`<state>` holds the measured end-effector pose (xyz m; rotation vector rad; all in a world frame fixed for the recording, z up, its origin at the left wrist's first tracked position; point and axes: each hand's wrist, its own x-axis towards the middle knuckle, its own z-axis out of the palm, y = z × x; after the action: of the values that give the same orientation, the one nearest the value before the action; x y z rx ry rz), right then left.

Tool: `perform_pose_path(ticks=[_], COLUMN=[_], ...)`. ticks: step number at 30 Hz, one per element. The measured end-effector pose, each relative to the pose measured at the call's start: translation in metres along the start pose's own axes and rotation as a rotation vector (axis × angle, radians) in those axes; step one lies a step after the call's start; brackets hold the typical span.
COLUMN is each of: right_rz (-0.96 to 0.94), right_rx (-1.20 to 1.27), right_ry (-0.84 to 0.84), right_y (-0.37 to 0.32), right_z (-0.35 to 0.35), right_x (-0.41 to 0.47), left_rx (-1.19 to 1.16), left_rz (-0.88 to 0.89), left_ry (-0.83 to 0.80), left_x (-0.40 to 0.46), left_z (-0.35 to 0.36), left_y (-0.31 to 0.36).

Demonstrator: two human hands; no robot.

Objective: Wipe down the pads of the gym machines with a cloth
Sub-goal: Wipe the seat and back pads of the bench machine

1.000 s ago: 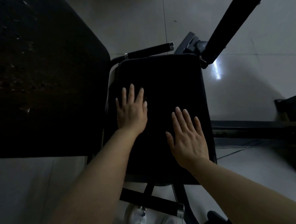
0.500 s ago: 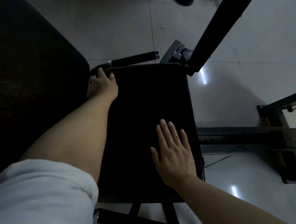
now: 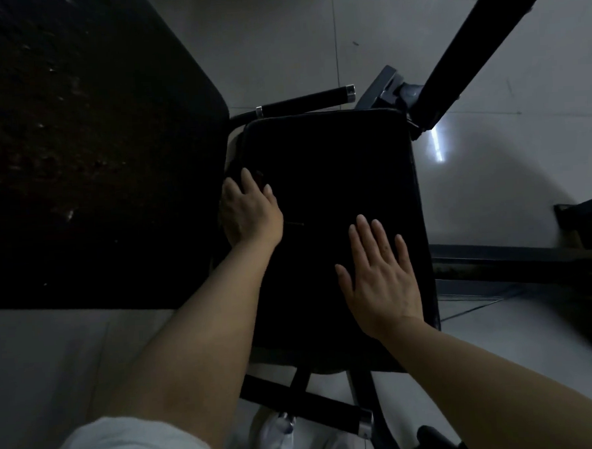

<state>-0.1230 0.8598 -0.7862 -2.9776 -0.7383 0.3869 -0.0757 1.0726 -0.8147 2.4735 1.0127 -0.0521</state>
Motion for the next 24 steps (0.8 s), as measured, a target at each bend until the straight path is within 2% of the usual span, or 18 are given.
perform_pose_path(ticks=[6, 24], right_rz=[-0.002, -0.031], right_rx=[-0.022, -0.008], right_ry=[-0.004, 0.011], right_y=[-0.001, 0.003], right_z=[0.001, 0.003], right_x=[-0.001, -0.003], left_rx=[0.006, 0.013], left_rz=[0.095, 0.142], left_ry=[-0.014, 0.058], left_x=[-0.03, -0.156], left_z=[0.001, 0.015], left_y=[-0.024, -0.074])
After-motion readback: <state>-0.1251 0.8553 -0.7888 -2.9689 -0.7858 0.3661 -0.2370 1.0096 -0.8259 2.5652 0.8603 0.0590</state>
